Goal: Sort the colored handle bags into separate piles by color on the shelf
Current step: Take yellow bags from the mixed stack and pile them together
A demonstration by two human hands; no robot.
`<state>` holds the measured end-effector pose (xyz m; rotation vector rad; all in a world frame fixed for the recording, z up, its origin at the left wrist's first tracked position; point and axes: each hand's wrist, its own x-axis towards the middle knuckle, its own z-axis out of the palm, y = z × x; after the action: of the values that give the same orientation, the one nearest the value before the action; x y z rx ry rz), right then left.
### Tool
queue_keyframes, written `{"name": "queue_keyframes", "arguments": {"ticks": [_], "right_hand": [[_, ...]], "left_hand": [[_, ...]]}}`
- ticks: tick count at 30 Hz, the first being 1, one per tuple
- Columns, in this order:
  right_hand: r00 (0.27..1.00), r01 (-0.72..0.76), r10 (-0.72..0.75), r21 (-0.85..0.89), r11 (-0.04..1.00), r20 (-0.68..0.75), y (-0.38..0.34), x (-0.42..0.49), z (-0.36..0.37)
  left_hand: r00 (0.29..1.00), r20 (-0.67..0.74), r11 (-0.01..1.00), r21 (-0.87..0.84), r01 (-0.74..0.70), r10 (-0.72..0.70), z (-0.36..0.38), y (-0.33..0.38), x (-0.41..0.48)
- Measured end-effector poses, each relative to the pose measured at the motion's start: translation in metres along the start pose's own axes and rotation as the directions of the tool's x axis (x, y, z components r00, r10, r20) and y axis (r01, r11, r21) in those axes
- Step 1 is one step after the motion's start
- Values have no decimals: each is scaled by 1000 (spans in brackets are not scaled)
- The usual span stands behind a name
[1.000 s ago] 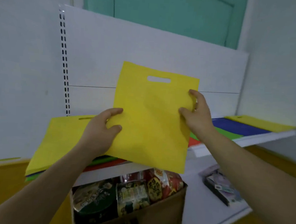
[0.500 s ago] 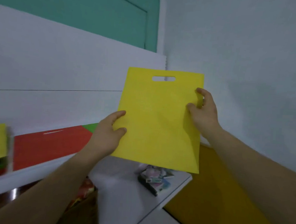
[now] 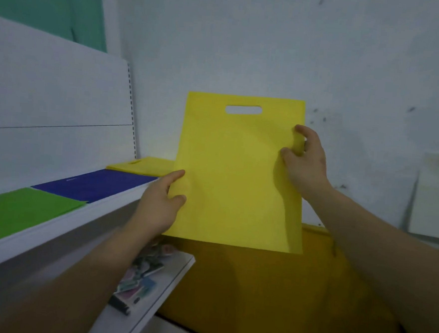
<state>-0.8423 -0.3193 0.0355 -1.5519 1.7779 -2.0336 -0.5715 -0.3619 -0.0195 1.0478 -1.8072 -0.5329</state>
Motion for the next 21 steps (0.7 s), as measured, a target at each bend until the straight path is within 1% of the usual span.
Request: {"name": "queue_keyframes", "arguments": {"ticks": [4,8,15,21], "right_hand": [[1000,-8,7,-45,999,-26,33,30,7],[999,-10,6,-67,998,-48,60,67,31],[997,-1,-6,-86,996,-79,93,150,93],[997,-8,2,-87,996,-74,119,193,143]], "left_hand": [[999,48,999,-40,-7,9,33,-16,43],[998,51,995,-93,-24,28,59,-42,96],[999,19,986,-166,-31,35,86,-81,204],[1000,-8,988,-151,-19,18,93,-110,257]]}}
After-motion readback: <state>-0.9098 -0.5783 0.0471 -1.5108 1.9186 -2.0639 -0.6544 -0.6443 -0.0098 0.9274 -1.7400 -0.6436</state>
